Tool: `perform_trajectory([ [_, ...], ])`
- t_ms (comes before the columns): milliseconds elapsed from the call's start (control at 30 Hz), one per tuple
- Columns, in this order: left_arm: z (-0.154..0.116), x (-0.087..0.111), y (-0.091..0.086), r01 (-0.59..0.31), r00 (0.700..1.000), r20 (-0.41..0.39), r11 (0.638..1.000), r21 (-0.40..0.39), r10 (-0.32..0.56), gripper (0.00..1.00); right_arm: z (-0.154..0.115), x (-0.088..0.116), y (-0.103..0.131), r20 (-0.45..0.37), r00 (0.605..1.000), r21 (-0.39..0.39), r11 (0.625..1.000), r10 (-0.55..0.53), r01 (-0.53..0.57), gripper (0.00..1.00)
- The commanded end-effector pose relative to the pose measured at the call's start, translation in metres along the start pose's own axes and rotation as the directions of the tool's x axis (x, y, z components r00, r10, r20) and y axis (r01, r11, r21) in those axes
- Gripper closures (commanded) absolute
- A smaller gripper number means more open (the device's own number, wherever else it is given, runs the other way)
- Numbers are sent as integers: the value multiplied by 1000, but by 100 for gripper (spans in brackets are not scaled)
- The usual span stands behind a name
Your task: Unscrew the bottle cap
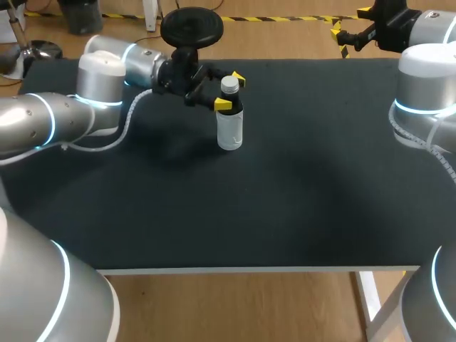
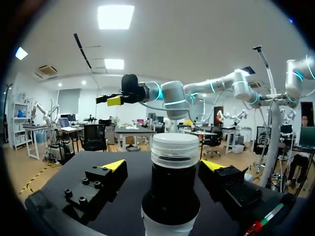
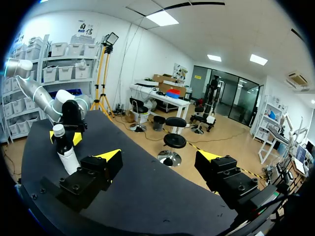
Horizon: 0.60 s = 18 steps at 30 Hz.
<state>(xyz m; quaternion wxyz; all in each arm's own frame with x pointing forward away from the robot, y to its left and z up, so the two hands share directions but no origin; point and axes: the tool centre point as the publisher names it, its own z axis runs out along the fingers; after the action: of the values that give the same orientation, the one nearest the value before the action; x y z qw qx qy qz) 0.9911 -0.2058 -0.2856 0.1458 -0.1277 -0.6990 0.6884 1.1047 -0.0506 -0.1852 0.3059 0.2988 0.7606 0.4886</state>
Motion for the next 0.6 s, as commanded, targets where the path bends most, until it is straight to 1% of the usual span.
perform_trajectory([
  [33,-1,-3,1,-2,1000,-8,1000,0,2,57,0,0,0,1,1000,0,1000,0,0,0],
  [67,-1,-3,1,-3,1000,-9,1000,0,3,63,0,0,0,1,1000,0,1000,0,0,0],
  [133,-1,-3,0,-4,1000,-9,1000,0,4,100,0,0,0,1,1000,0,1000,0,0,0],
  [300,-2,-2,-1,-12,1000,-8,1000,-6,12,100,0,0,0,1,1000,0,1000,0,0,0],
  [367,-3,-1,-3,-24,1000,4,1000,-12,24,100,0,0,0,1,1000,0,1000,0,0,0],
  [600,-11,3,-15,-78,992,100,997,-27,80,100,0,0,0,1,1000,0,1000,0,0,0],
])
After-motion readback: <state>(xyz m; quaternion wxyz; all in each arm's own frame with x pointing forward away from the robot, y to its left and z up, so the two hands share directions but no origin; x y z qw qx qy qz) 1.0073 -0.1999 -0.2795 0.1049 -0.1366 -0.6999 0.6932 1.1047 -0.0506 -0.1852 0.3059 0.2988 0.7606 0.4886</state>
